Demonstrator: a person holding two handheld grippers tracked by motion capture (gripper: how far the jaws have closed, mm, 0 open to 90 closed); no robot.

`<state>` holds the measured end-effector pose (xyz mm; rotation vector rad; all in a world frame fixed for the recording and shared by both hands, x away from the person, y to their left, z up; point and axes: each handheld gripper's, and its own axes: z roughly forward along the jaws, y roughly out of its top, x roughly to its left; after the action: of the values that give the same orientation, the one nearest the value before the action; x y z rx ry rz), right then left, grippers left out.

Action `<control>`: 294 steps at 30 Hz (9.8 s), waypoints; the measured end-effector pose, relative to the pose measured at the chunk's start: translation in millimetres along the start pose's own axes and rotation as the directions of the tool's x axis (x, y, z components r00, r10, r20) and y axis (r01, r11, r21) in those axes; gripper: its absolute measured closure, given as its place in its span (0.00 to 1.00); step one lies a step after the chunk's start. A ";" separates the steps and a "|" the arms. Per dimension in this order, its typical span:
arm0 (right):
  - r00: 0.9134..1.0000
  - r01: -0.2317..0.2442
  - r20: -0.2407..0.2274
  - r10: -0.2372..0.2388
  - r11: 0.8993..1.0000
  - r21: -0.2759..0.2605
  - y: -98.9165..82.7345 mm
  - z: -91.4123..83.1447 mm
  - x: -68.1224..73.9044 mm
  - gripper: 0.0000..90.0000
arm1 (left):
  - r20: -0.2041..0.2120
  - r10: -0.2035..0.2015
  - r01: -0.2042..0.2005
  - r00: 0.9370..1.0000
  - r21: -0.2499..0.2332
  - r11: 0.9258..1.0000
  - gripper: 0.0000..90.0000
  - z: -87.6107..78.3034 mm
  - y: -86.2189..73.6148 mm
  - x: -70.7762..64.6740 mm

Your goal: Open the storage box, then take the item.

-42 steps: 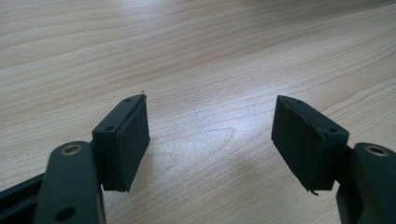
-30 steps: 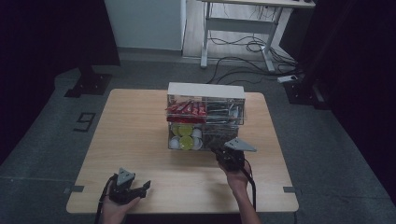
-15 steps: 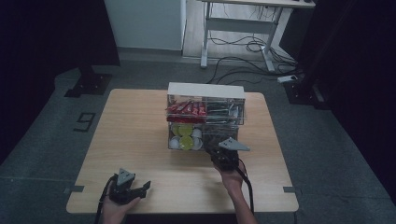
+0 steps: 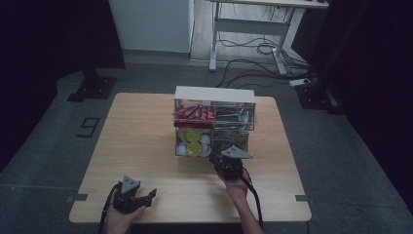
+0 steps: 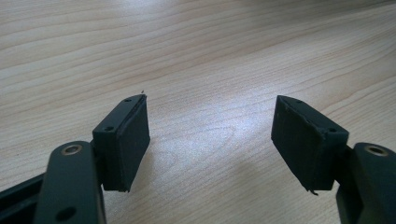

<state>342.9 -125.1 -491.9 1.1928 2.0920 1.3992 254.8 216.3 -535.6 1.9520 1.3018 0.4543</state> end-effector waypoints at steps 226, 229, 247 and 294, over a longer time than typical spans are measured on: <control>1.000 -0.004 0.019 0.006 0.996 -0.088 67.2 -21.7 -12.0 0.98 | -0.012 0.145 -0.146 0.989 -0.124 0.982 0.32 62.2 125.3 -75.3; 1.000 -0.005 0.019 0.007 0.996 -0.089 67.1 -21.7 -12.0 0.98 | -0.017 0.142 -0.143 0.990 -0.123 0.982 0.32 65.8 126.2 -75.8; 1.000 -0.010 0.015 0.011 0.996 -0.092 66.4 -21.4 -12.4 0.98 | -0.035 0.139 -0.143 0.990 -0.127 0.982 0.32 83.8 131.6 -89.6; 1.000 -0.011 0.021 0.013 0.995 -0.101 64.7 -24.4 -15.1 0.98 | -0.054 0.179 -0.186 0.982 -0.160 0.969 0.42 89.1 139.2 -106.5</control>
<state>364.1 -141.2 -426.3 1.1773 1.9781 1.4719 355.9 56.6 -481.5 1.9384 1.0758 0.6724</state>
